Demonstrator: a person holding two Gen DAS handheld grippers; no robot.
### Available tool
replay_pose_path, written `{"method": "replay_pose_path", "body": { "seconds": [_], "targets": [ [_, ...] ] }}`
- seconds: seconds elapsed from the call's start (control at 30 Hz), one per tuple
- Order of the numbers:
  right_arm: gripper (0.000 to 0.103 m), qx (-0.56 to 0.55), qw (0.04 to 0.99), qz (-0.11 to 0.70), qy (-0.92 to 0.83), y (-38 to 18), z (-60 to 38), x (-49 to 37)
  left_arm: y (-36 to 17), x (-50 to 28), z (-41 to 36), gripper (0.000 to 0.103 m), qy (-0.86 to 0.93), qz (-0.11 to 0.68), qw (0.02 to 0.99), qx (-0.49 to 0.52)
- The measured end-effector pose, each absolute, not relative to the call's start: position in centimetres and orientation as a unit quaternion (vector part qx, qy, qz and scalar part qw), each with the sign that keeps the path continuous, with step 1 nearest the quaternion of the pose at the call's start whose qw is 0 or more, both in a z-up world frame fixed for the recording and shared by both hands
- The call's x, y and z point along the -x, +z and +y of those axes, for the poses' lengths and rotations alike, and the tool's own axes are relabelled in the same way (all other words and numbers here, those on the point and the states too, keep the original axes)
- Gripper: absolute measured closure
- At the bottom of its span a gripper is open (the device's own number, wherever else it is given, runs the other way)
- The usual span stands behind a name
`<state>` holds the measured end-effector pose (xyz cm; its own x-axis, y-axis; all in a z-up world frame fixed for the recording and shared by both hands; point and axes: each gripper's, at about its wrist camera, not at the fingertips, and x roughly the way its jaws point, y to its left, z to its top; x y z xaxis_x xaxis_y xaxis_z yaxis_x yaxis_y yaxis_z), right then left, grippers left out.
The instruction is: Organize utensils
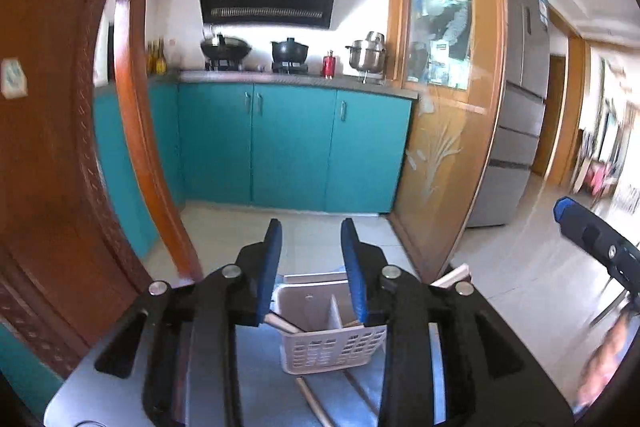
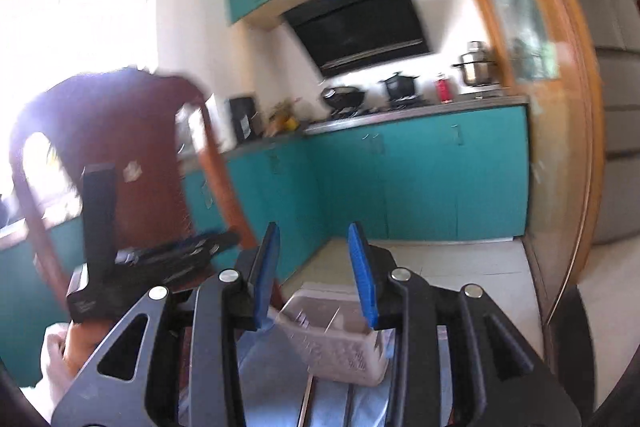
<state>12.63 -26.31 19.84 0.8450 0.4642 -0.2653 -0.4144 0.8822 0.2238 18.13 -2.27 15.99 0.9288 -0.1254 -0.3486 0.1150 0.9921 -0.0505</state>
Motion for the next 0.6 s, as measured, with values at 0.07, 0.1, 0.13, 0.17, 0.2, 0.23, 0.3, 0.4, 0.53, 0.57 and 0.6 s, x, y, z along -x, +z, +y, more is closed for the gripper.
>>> {"method": "replay_pose_path", "body": {
  "seconds": [0.07,0.1,0.13,0.17,0.2,0.23,0.3,0.4,0.53,0.57,0.6],
  "targets": [
    [0.068,-0.045,0.955,0.177,0.234,19.9,-25.2,-11.9,15.5,-17.3,-2.9,0.072,-0.056,0.178,0.982,-0.012],
    [0.068,-0.035,0.952,0.189,0.239,19.7,-24.8,-11.7,15.1,-17.0,-3.2,0.072,-0.060,0.185,0.981,-0.023],
    [0.068,-0.032,0.948,0.201,0.245,19.3,-24.6,-11.6,14.6,-16.9,-3.5,0.072,-0.063,0.194,0.979,-0.029],
    [0.068,-0.029,0.945,0.210,0.250,18.8,-24.4,-11.6,13.7,-17.0,-3.7,0.073,-0.066,0.213,0.974,-0.037],
    [0.068,-0.028,0.941,0.220,0.255,18.1,-24.2,-11.6,13.0,-17.2,-3.9,0.076,-0.067,0.229,0.970,-0.042],
    [0.068,-0.024,0.936,0.233,0.264,17.0,-24.0,-11.9,12.3,-17.5,-4.1,0.081,-0.067,0.242,0.967,-0.047],
    [0.068,-0.026,0.926,0.249,0.284,14.8,-23.8,-12.9,10.0,-18.2,-4.2,0.081,-0.066,0.277,0.957,-0.057],
    [0.068,-0.047,0.907,0.292,0.299,10.9,-23.7,-15.0,6.3,-19.2,-3.9,0.081,-0.070,0.325,0.941,-0.058],
    [0.068,-0.009,0.889,0.393,0.235,4.3,-21.9,-18.4,0.3,-21.8,-3.1,0.081,-0.070,0.419,0.905,-0.031],
    [0.068,-0.010,0.880,0.427,0.209,2.6,-21.6,-19.3,-1.1,-22.6,-2.9,0.081,-0.071,0.443,0.893,-0.018],
    [0.068,-0.012,0.872,0.449,0.193,1.4,-21.4,-20.0,-2.6,-23.4,-2.6,0.081,-0.068,0.468,0.881,0.000]
  ]
}}
